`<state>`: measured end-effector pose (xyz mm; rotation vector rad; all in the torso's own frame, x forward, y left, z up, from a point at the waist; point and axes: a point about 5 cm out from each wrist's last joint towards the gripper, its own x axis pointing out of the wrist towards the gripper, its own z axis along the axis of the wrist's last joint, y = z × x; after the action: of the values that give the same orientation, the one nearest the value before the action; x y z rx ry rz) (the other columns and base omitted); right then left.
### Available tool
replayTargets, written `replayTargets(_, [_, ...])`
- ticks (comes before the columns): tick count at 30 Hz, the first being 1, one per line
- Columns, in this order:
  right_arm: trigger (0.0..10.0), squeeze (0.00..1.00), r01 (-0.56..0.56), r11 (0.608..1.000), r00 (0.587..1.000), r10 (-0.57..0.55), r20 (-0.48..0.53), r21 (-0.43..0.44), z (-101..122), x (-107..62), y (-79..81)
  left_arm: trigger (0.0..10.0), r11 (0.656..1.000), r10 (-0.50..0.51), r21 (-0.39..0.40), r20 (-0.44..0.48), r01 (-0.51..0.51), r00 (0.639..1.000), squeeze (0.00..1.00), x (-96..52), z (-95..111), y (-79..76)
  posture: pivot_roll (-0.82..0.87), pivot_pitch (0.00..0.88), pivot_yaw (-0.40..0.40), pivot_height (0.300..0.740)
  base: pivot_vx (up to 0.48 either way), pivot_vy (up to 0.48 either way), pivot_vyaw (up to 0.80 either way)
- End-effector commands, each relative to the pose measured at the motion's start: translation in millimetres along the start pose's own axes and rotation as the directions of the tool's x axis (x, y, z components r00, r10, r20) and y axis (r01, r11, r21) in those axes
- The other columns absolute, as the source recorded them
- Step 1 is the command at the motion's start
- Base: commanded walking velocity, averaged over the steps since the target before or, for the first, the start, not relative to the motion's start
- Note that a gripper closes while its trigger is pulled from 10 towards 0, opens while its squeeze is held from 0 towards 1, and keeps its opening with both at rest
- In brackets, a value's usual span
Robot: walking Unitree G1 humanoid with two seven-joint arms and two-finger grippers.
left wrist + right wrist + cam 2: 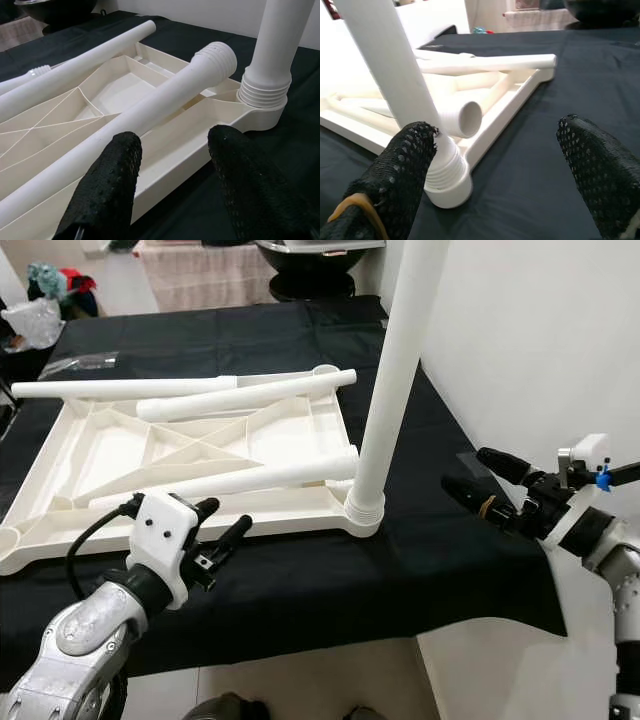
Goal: Building children table
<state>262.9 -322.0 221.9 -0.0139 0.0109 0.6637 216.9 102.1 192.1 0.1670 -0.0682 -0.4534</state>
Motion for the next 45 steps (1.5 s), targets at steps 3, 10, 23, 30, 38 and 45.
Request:
replayTargets(3, [10.0, 0.0, -0.062, 0.998, 0.998, 0.061, 0.016, 0.013, -0.6, 6.8, 9.7, 10.0, 1.0, -0.001, -0.021, -0.021, 0.0, 1.0, 0.0, -2.5, -3.3, -5.3, 0.02, 0.133, 0.022, 0.74, 0.0, 0.0, 0.0])
replayTargets(10, [10.0, 0.0, -0.049, 0.999, 0.995, 0.049, 0.092, -0.001, 6.2, 27.9, 18.6, 10.0, 0.999, 0.007, -0.034, -0.023, -0.008, 1.0, 0.0, -2.1, -3.1, -7.9, 0.02, 0.137, 0.021, 0.74, 0.0, 0.0, 0.0])
replayTargets(23, [10.0, 0.0, -0.131, 0.991, 0.989, 0.131, 0.063, 0.003, 6.1, 30.6, 25.9, 10.0, 0.993, -0.085, -0.085, -0.028, 0.082, 0.996, 0.0, -12.9, -9.0, -23.1, 0.03, 0.149, 0.015, 0.74, 0.0, 0.0, 0.0])
replayTargets(30, [10.0, 0.0, -0.134, 0.991, 0.991, 0.134, 0.025, 0.006, 1.6, 24.4, 21.9, 10.0, 0.992, -0.093, -0.084, -0.037, 0.09, 0.995, 0.0, -13.7, -11.4, -25.0, 0.03, 0.15, 0.016, 0.74, 0.0, 0.0, 0.0])
replayTargets(38, [10.0, 0.0, -0.236, 0.971, 0.97, 0.237, -0.052, 0.029, -4.1, 8.6, 23.5, 10.0, 0.991, -0.103, -0.086, -0.05, 0.098, 0.993, 0.0, -15.1, -14.7, -27.9, 0.03, 0.151, 0.014, 0.74, 0.0, 0.0, 0.0])
replayTargets(45, [10.0, 0.0, -0.27, 0.963, 0.963, 0.27, -0.021, 0.0, 3.9, 11.4, 26.0, 10.0, 0.99, -0.112, -0.096, -0.048, 0.107, 0.992, 0.0, -16.5, -15.0, -31.0, 0.03, 0.155, 0.015, 0.74, 0.0, 0.0, 0.0])
